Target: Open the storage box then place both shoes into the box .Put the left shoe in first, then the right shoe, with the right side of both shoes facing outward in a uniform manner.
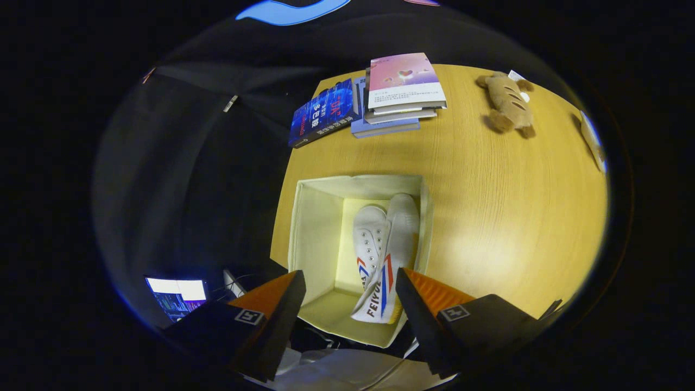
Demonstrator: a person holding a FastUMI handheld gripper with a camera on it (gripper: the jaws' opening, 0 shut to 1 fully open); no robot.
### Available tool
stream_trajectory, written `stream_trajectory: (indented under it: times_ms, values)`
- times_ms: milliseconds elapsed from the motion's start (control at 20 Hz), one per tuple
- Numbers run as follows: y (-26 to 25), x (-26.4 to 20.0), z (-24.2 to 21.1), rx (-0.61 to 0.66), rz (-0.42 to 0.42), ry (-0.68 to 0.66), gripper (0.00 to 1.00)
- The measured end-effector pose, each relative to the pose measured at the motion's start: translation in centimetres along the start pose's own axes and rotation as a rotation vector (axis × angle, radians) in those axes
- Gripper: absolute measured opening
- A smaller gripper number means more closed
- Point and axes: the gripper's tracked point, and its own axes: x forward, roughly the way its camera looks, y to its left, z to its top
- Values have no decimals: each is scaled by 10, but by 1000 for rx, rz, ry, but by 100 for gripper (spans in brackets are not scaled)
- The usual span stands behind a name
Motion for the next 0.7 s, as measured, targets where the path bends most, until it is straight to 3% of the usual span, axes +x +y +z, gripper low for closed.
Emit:
stream_trajectory:
  times_ms: [450, 700]
  values:
    - [-17, -19, -13, 49, 49, -78, 98]
    - [-48, -53, -16, 87, 1, -229, 98]
